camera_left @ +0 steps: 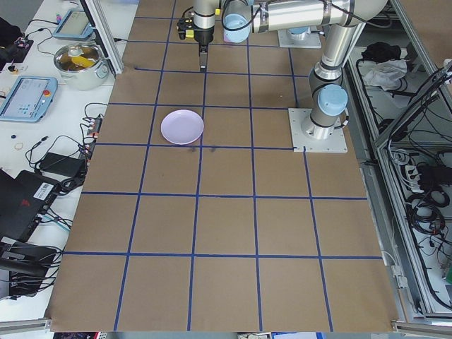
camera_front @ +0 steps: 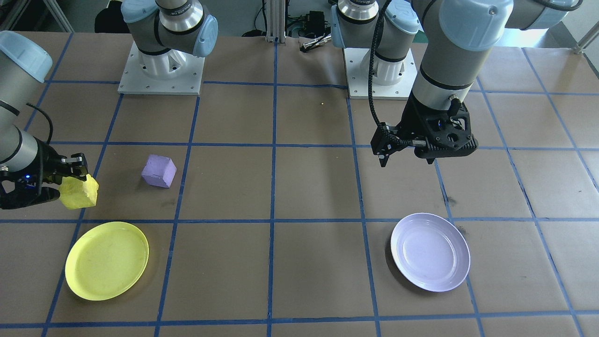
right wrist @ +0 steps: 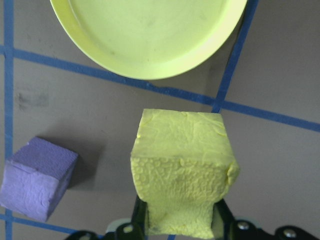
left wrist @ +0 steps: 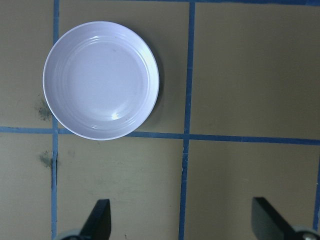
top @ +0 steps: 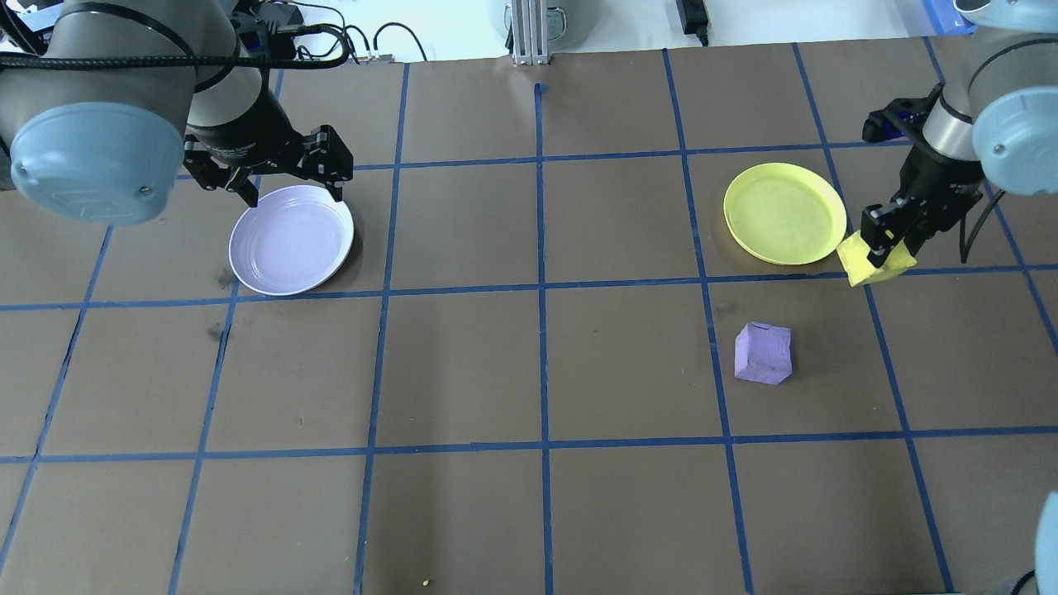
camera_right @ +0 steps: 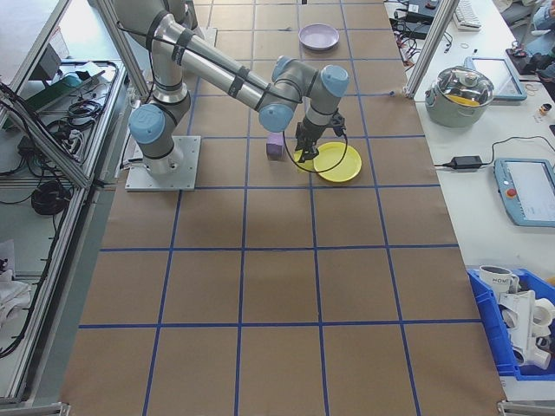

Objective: Sort blocks by color into plates

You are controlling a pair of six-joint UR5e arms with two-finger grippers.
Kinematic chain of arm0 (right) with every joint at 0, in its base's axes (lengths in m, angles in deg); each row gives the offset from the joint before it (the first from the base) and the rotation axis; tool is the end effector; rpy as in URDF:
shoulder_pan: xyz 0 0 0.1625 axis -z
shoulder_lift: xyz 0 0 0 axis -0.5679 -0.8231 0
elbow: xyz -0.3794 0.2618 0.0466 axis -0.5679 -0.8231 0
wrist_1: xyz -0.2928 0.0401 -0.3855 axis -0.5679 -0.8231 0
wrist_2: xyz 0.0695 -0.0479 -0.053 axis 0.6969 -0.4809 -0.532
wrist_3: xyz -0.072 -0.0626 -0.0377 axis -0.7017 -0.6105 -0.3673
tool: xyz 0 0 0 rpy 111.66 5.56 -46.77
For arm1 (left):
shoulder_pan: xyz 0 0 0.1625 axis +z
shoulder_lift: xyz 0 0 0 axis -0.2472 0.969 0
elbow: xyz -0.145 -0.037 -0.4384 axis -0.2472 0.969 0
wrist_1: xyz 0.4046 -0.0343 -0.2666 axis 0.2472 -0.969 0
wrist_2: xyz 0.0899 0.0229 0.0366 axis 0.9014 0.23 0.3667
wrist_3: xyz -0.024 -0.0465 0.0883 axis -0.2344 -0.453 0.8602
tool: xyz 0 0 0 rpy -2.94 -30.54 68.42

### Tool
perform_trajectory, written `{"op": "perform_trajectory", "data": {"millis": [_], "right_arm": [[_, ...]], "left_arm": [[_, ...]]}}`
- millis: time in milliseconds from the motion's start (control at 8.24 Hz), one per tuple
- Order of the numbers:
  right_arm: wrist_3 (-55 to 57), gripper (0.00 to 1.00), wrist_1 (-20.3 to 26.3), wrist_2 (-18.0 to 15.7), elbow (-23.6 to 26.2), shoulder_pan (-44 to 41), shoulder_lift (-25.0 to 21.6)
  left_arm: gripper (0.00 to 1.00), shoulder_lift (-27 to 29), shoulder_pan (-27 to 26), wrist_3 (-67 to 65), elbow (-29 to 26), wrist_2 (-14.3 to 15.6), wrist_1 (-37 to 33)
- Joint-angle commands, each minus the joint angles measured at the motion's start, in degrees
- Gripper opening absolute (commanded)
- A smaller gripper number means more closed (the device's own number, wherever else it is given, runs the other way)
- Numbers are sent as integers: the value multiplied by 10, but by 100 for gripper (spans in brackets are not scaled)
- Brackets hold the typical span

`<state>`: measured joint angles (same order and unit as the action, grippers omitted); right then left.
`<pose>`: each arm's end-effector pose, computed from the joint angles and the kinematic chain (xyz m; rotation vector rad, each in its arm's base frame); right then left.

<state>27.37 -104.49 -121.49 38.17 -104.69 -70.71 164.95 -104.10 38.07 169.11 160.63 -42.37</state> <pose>-0.0945 -0.6217 0.3109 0.3898 -3.0947 -0.3348 -0.1256 -0.6012 0.4595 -0.0885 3.0865 -0.1390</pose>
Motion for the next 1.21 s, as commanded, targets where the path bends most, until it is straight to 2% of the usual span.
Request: {"op": "perform_trajectory", "data": {"millis": [0, 121, 243, 486, 607, 729, 850, 971, 1093], "right_arm": [[67, 0, 26, 59, -126, -32, 70], [137, 1, 33, 54, -171, -58, 105], [185, 1, 34, 51, -189, -76, 134], [190, 2, 13, 48, -199, -78, 176], [190, 11, 6, 46, -201, -78, 192], [190, 25, 6, 45, -202, -77, 200], [190, 50, 6, 32, -198, -77, 201], [195, 100, 8, 28, -191, -77, 199], [191, 100, 15, 16, -191, -77, 194]], "left_arm": [[100, -2, 0, -1, 0, 0, 0], [100, -2, 0, 0, 0, 0, -1], [100, -2, 0, 0, 0, 0, 0], [100, -2, 0, 0, 0, 0, 0], [100, -2, 0, 0, 0, 0, 0], [100, -1, 1, 0, -1, 0, 0], [100, -1, 0, 0, -1, 0, 0], [100, -1, 0, 0, 0, 0, 0], [100, -1, 0, 0, 0, 0, 0]]}}
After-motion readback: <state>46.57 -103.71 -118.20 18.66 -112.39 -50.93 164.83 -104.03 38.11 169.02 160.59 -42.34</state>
